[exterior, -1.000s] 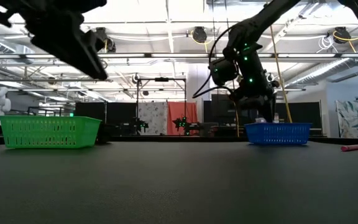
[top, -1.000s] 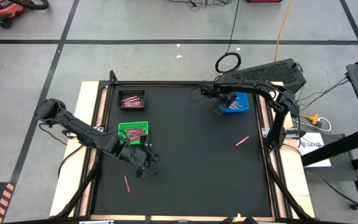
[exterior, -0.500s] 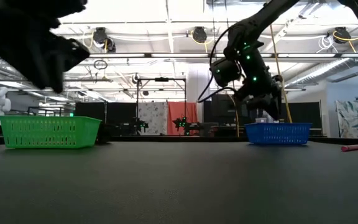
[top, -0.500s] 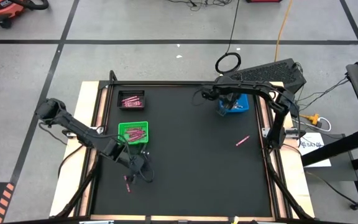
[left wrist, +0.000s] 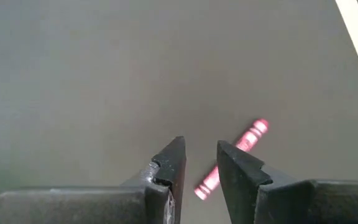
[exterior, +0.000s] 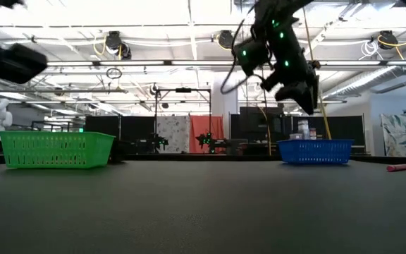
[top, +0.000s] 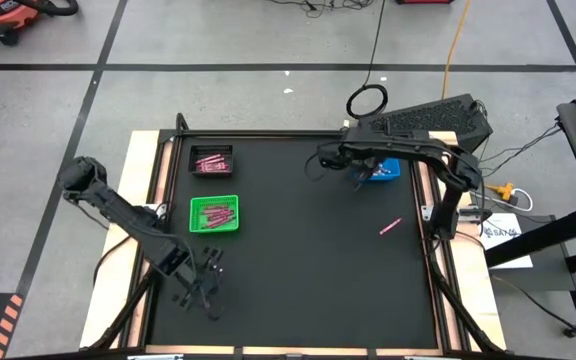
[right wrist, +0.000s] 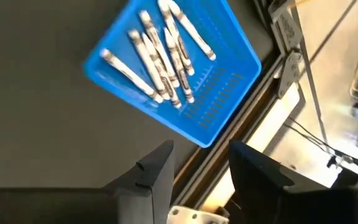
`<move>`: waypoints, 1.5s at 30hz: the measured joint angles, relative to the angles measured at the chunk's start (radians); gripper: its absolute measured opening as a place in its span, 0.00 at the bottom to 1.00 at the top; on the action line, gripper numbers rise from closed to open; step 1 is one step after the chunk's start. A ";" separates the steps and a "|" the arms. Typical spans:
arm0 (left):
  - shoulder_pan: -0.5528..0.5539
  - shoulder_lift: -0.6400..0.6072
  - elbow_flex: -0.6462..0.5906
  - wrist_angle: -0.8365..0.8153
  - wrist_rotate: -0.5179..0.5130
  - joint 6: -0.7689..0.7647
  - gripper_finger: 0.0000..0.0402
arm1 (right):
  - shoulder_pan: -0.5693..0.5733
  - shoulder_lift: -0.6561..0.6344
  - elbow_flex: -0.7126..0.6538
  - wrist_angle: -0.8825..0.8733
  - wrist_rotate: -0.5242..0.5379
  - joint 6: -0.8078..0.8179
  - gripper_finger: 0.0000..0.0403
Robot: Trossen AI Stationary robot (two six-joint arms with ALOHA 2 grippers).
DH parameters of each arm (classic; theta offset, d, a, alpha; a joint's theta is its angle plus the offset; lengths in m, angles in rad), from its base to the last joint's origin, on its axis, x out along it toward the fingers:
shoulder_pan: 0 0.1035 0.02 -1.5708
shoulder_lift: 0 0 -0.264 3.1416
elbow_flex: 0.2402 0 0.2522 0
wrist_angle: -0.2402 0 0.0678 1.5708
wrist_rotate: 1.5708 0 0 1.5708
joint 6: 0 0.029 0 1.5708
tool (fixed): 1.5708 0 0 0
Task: Sort crayons
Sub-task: Put the red crayon into the green bin
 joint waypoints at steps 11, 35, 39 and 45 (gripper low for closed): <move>-0.081 0.011 -0.010 0.004 -0.003 0.002 0.23 | 0.114 -0.126 0.019 -0.001 -0.052 0.151 0.35; -0.127 0.277 -0.002 0.059 0.031 0.001 0.23 | 0.197 -0.193 0.019 0.050 -0.050 0.183 0.35; -0.127 0.276 -0.002 0.059 0.031 0.000 0.22 | 0.197 -0.193 0.019 0.049 -0.050 0.183 0.35; -0.126 0.276 -0.004 0.058 0.040 -0.001 0.08 | 0.197 -0.193 0.019 0.049 -0.050 0.160 0.35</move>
